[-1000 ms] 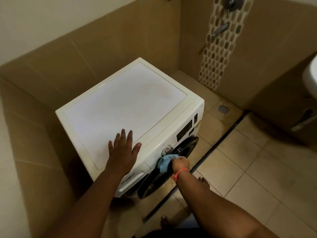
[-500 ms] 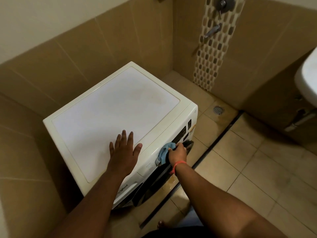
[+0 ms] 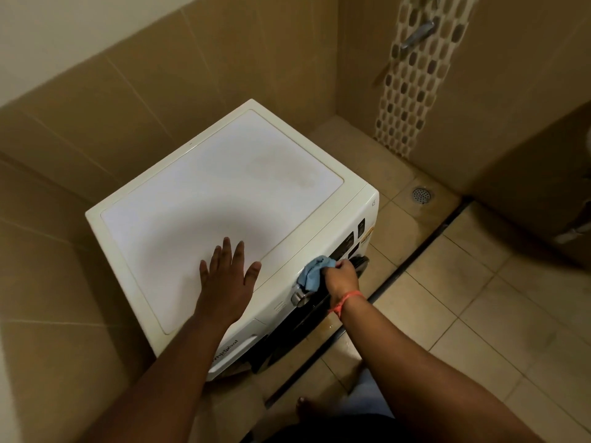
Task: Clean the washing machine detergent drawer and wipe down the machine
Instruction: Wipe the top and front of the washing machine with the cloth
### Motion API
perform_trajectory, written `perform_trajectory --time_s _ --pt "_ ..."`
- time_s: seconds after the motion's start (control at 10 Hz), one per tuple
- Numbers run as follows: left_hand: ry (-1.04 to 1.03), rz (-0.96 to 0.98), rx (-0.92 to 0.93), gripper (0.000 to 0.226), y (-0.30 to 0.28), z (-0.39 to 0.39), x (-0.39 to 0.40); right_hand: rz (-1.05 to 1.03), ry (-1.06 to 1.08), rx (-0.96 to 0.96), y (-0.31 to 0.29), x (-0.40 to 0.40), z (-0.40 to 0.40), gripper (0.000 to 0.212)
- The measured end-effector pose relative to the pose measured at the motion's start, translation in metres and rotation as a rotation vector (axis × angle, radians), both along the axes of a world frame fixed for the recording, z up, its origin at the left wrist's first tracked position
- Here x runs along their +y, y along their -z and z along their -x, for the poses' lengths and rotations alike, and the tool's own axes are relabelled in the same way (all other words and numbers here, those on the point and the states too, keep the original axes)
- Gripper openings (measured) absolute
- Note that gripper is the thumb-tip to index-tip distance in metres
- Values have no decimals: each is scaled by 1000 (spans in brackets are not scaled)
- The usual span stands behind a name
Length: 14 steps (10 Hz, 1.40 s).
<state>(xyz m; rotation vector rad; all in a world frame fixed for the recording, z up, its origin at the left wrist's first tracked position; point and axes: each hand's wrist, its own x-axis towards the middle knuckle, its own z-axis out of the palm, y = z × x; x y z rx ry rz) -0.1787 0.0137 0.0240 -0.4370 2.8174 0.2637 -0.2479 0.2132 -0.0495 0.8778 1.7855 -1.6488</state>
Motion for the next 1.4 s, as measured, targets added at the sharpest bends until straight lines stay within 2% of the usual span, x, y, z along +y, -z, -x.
perform_trajectory --time_s 0.1,0.2,0.4,0.5,0.6,0.8,0.9,1.0,1.2,1.3,1.4 --pt "11 1 -16 81 2 -6 1 -47 -50 -6 1 5 4 12" --pt "34 -8 -6 81 1 -11 2 -121 -158 -12 -1 0 9 26" --pt "33 20 -29 81 2 -17 -3 -279 -126 220 -10 -17 -5 24" --pt "45 20 -22 81 3 -19 -2 -290 -136 131 -8 -12 -9 29" --pt "67 17 -17 80 1 -18 1 -213 -180 8 -12 -5 -1 32" --pt "50 21 -35 81 4 -11 6 -184 53 251 -20 -1 5 14" --pt "55 25 -52 81 4 -2 16 -217 10 121 -14 8 19 27" --pt "87 42 -47 80 4 11 30 -136 -65 -3 -4 16 36 33" --pt "132 94 -40 80 7 46 55 -304 -113 219 -10 9 40 32" --pt "117 96 -36 80 3 67 68 -211 -164 34 -2 29 58 34" --pt "93 75 -10 80 -1 87 80 -145 -193 -28 -7 41 77 34"
